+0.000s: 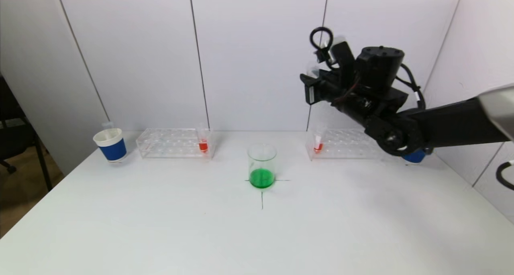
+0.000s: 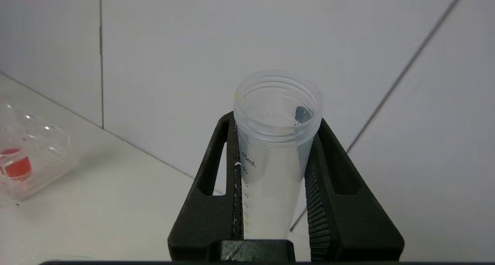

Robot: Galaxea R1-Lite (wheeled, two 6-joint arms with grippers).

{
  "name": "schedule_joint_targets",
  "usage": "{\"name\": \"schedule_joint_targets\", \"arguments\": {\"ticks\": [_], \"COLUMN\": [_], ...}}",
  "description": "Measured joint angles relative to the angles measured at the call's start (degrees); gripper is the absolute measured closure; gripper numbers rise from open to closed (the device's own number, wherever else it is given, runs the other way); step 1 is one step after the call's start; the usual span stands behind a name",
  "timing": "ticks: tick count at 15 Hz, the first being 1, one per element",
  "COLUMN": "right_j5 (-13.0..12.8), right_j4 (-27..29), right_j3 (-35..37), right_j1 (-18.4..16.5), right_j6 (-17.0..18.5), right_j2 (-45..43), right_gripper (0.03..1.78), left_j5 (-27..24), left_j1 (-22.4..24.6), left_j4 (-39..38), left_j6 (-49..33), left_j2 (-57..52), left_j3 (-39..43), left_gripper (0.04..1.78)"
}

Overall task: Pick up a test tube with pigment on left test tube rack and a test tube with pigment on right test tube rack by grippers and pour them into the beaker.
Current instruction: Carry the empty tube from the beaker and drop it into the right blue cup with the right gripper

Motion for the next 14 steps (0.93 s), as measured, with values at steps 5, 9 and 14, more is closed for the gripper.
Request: {"name": "schedule_joint_targets", "arguments": {"ticks": [5,9,14], "right_j5": [0.09,1.55,4.01], "right_j4": [10.67,20.21,21.44], "right_j3": [4.25,3.75,1.02], "right_j1": [-10.73,-19.44,-28.28], "right_j6": [9.86,14.48,14.96], "right_j2": [-8.4,-11.79,-10.42], "right_gripper": [1.3,1.3,1.3], "left_j5": [0.0,0.01,0.0], "left_j1": [0.0,-0.02,0.0], "left_j4": [-0.05,-0.02,0.02], "left_j6": [0.0,0.0,0.0], "left_j2": [0.0,0.0,0.0], "left_j3": [0.0,0.0,0.0], "left_gripper": [0.06,0.06,0.06]}}
